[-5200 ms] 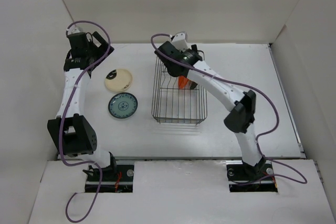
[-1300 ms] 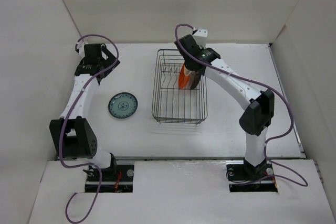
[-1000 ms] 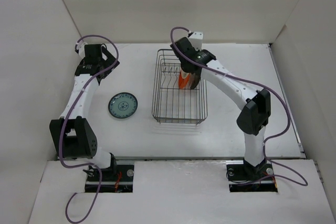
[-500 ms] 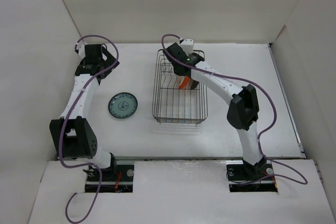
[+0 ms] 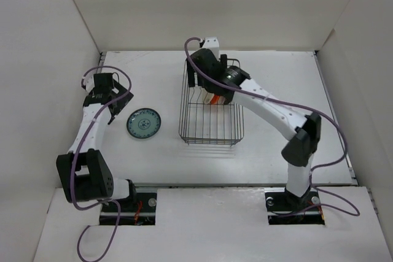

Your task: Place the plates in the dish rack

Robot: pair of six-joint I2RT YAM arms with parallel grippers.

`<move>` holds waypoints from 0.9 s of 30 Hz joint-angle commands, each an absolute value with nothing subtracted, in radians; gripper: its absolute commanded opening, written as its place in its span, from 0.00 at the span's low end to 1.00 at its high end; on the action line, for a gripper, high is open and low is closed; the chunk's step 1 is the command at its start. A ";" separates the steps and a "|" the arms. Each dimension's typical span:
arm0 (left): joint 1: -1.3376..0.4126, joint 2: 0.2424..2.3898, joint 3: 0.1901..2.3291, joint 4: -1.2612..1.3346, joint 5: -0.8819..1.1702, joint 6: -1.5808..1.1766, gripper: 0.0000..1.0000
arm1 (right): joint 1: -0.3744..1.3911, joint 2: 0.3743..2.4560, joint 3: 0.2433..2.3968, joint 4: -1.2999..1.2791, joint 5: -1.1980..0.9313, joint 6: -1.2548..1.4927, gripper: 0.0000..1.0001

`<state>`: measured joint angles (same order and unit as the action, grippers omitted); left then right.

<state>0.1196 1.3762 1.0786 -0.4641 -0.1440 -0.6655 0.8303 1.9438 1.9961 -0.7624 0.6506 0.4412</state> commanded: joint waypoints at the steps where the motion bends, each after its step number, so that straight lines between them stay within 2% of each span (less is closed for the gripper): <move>1: 0.114 1.261 0.988 -0.508 -0.100 -0.760 1.00 | 0.857 1.754 1.950 -0.599 0.534 0.324 0.92; 5: 0.114 1.197 0.904 -0.518 -0.075 -0.825 1.00 | 0.867 1.612 1.785 -0.458 0.402 0.256 0.95; 13: 0.123 1.226 0.726 -0.451 0.014 -0.891 0.94 | 0.867 1.424 1.640 -0.382 0.244 0.192 0.95; 14: 0.123 1.226 0.701 -0.412 0.041 -0.903 0.89 | 0.867 1.408 1.626 -0.373 0.218 0.183 0.95; 16: 0.123 1.226 0.629 -0.374 0.063 -0.922 0.87 | 0.867 1.370 1.592 -0.351 0.209 0.173 0.95; 21: 0.123 1.194 0.543 -0.299 0.063 -0.945 0.72 | 0.867 1.348 1.578 -0.342 0.198 0.164 0.95; 22: 0.123 1.193 0.543 -0.290 0.051 -0.945 0.68 | 0.867 1.348 1.578 -0.342 0.198 0.164 0.95; 23: 0.123 1.193 0.543 -0.290 0.051 -0.945 0.59 | 0.867 1.348 1.578 -0.342 0.198 0.164 0.95; 24: 0.123 1.193 0.534 -0.281 0.042 -0.945 0.56 | 0.867 1.348 1.578 -0.342 0.198 0.164 0.95; 26: 0.123 1.213 0.525 -0.268 0.041 -0.945 0.56 | 0.867 1.338 1.578 -0.342 0.189 0.164 0.95; 27: 0.123 1.213 0.525 -0.256 0.041 -0.945 0.52 | 0.867 1.338 1.566 -0.342 0.189 0.164 0.95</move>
<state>0.1200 1.2072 0.5491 -0.2947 0.0513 -0.9337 0.8696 1.3708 1.5707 -0.4072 0.2119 0.1787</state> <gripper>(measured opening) 0.533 0.948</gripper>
